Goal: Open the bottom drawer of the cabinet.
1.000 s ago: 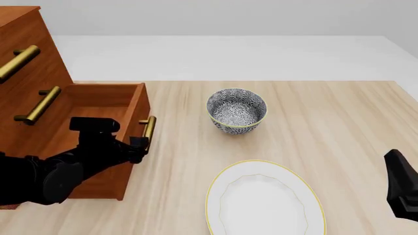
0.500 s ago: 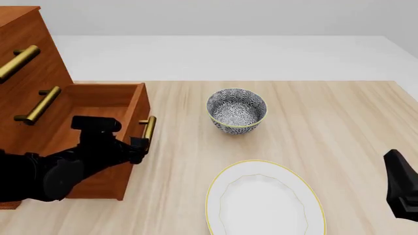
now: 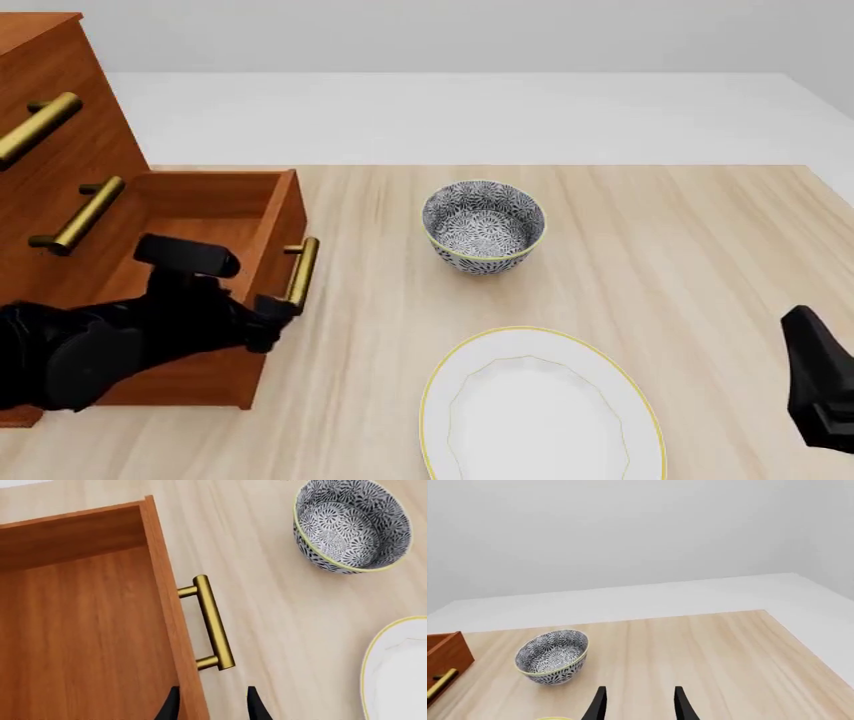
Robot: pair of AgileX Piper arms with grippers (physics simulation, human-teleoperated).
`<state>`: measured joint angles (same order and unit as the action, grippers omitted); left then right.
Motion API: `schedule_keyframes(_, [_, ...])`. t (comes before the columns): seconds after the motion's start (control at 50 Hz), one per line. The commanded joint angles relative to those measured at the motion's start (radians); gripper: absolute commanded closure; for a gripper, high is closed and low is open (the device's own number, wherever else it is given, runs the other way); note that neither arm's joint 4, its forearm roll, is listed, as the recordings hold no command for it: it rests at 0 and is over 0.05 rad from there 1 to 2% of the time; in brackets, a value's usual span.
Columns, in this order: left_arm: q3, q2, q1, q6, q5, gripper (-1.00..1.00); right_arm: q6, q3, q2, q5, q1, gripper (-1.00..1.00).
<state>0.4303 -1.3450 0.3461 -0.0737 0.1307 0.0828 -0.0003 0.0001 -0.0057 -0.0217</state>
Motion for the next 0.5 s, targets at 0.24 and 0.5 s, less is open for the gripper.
schedule_keyframes(0.24, [0.022,0.138,-0.018,0.003,-0.141,-1.0,0.0,0.0,0.0,0.0,0.009,-1.0])
schedule_keyframes(0.5, [0.047,0.284,-0.036,-0.015,-0.253,-1.0,0.001,0.0,0.0,-0.003,0.016,-1.0])
